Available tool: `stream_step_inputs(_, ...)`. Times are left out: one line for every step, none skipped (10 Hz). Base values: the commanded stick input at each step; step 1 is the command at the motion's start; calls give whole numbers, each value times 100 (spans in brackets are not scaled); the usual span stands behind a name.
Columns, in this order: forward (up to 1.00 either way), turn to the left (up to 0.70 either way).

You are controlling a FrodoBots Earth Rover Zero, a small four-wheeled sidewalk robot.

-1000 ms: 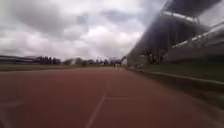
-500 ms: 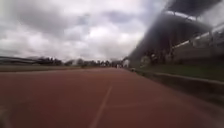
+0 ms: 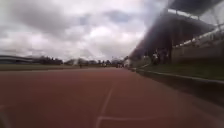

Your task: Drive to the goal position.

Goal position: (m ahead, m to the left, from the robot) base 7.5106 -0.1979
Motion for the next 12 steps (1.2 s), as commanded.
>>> stream_step_inputs(70, -34)
stream_step_inputs(70, -34)
stream_step_inputs(70, -34)
stream_step_inputs(70, -34)
stream_step_inputs(70, -34)
stream_step_inputs(70, -34)
stream_step_inputs(70, 1)
stream_step_inputs(70, 1)
stream_step_inputs(70, 1)
stream_step_inputs(70, 1)
stream_step_inputs(70, 1)
stream_step_inputs(70, 1)
